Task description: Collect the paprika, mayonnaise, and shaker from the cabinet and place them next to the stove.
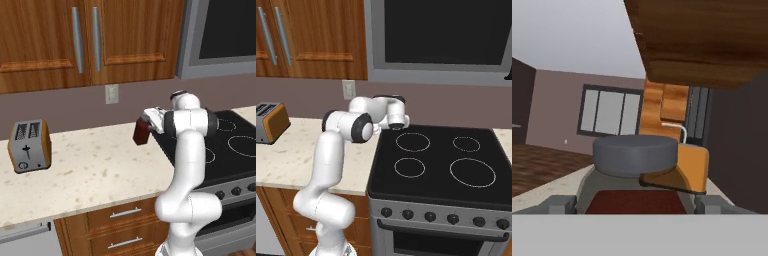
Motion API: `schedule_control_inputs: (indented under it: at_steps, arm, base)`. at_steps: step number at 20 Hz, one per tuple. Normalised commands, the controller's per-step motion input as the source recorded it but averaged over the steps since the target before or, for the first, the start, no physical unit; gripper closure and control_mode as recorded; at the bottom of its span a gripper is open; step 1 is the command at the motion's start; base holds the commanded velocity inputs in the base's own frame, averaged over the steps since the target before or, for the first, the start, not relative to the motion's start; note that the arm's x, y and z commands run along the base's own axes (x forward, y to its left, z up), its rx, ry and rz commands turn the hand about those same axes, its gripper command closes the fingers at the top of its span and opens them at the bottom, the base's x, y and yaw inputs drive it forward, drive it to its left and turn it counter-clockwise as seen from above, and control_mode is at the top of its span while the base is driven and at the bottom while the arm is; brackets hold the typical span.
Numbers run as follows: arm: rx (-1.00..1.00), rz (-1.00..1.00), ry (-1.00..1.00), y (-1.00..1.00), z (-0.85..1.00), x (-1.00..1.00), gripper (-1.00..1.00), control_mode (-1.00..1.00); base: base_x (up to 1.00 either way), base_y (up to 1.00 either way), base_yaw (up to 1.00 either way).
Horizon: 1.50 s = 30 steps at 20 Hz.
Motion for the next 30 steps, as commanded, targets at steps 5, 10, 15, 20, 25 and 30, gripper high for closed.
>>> schedule_control_inputs:
  at_steps: [5,10,15,20,25,30]
  arm:
    - [-0.12,0.00,0.00,0.15,-0.40,0.00,1.00,-1.00]
    - [-0.10,0.00,0.00,0.13,-0.32,0.00,1.00,-1.00]
    - [-0.05,0.00,-0.04,0.04,-0.32,0.00,1.00,-1.00]
    - [0.00,0.00,-0.10,-0.01,-0.38,0.01,-1.00,-1.00]
    - [0.00,0.01,-0.15,-0.14,-0.22,0.00,-1.00,-1.00]
    - [0.00,0.00,-0.04,-0.26,0.00,0.03,-1.00,-1.00]
  base:
    - [0.00,0.00,0.00]
    - [0.00,0.00,0.00]
    - [0.00,0.00,0.00]
    - [0.00,0.00,0.00]
    - [0.00,0.00,0.00]
    - [0.00,0.00,0.00]
